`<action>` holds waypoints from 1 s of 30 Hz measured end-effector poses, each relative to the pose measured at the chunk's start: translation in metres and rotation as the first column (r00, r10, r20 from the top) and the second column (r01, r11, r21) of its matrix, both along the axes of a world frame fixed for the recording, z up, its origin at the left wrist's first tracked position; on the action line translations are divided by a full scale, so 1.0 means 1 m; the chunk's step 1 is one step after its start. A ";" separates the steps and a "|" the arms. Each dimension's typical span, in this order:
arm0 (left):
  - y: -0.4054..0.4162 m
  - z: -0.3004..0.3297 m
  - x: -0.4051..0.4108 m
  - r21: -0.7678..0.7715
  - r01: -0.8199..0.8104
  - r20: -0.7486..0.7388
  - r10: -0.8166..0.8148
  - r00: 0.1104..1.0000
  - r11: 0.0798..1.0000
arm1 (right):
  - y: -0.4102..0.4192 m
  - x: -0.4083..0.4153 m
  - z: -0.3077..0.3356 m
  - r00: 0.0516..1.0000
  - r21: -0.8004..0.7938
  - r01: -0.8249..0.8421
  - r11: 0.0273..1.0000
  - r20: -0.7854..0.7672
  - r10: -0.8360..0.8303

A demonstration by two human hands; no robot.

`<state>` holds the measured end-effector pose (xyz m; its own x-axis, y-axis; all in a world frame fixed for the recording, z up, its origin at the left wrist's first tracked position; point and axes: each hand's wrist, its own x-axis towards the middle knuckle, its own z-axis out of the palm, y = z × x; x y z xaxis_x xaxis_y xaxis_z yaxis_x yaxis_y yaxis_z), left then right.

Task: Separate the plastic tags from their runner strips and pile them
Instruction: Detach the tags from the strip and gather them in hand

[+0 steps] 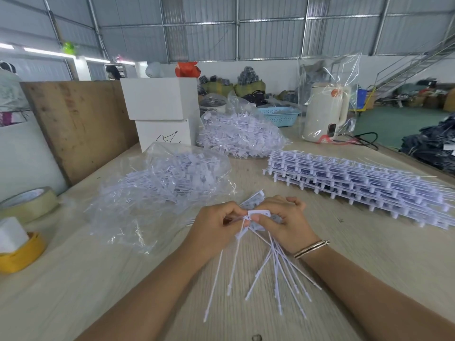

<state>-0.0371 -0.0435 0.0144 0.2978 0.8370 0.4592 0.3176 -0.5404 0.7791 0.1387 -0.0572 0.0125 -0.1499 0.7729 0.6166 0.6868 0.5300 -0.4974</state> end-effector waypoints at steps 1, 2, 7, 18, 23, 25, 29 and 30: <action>0.000 0.000 0.000 0.000 0.005 0.010 -0.005 1.000 1.000 | 0.000 0.000 0.001 1.000 -0.003 -0.010 1.000 -0.021 0.010; 0.000 0.000 0.000 -0.002 0.015 0.016 -0.015 1.000 1.000 | -0.001 -0.001 0.001 0.999 -0.002 -0.017 1.000 -0.035 0.017; 0.002 0.003 0.000 -0.157 0.046 0.210 -0.012 0.978 0.986 | -0.001 0.002 0.005 0.943 0.017 -0.036 0.999 -0.332 0.039; 0.005 -0.004 -0.006 -0.036 -0.080 0.113 0.084 0.990 0.996 | 0.011 0.009 -0.004 0.860 -0.074 0.496 0.865 0.183 -0.477; 0.003 -0.004 -0.001 0.277 0.022 -0.148 0.020 0.989 0.961 | -0.001 -0.011 -0.002 0.958 0.100 0.230 0.968 0.151 -0.243; 0.003 -0.005 0.004 0.351 0.030 -0.185 0.038 0.982 0.936 | -0.004 -0.015 -0.002 0.968 0.007 0.145 0.989 0.205 -0.143; 0.000 -0.007 0.008 0.341 0.072 -0.189 -0.007 0.982 0.937 | 0.001 -0.011 -0.005 0.992 -0.111 0.060 0.992 0.118 -0.047; 0.000 -0.007 0.007 0.332 0.104 -0.197 -0.039 0.980 0.938 | 0.002 -0.009 -0.004 0.998 -0.147 0.045 0.988 0.045 -0.039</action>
<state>-0.0303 -0.0439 0.0069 0.4575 0.6144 0.6429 0.3889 -0.7884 0.4767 0.1297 -0.0548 0.0089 -0.1386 0.8613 0.4888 0.7284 0.4231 -0.5390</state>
